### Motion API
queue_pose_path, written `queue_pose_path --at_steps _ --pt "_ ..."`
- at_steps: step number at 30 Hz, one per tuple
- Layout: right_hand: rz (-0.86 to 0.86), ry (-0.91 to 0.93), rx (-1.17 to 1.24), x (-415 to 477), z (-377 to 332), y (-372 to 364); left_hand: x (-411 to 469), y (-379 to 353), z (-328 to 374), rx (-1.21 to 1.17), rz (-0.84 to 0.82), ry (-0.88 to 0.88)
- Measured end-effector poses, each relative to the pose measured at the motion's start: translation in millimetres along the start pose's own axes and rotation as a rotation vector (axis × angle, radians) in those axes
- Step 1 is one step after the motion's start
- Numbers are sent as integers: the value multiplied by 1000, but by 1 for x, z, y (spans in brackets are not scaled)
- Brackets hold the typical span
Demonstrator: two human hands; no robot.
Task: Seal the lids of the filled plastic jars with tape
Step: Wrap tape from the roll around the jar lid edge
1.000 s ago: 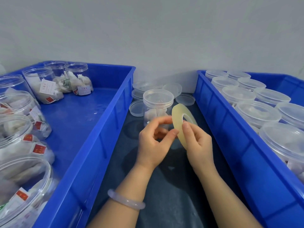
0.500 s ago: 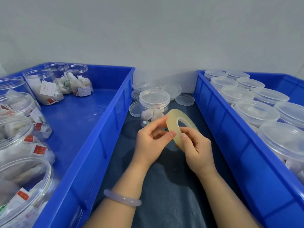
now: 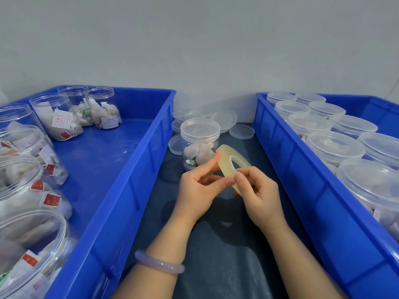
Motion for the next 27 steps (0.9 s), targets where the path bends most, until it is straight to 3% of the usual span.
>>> queue_pose_path --at_steps 7,13,16,22,27 --pt "-86 -48 35 0 5 -10 2 11 9 28 125 -82" --pt "-60 -47 80 -2 3 -7 2 -3 3 -64 -33 13" --pt "-62 -52 98 -1 2 -8 -1 0 9 35 23 -61" --pt "-79 -84 316 7 -4 -6 -11 -19 22 192 -99 -264" --pt "-10 -195 529 11 1 -1 -18 -26 24 267 -74 -336"
Point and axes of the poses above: each hand's wrist, its own x-axis towards the middle knuckle, its own y-axis out of the back of the hand, z = x × y, the point moved 10 cm from there along x, towards the middle knuckle, and after that the axes turned 9 degrees about z, right-handed, at the moved point
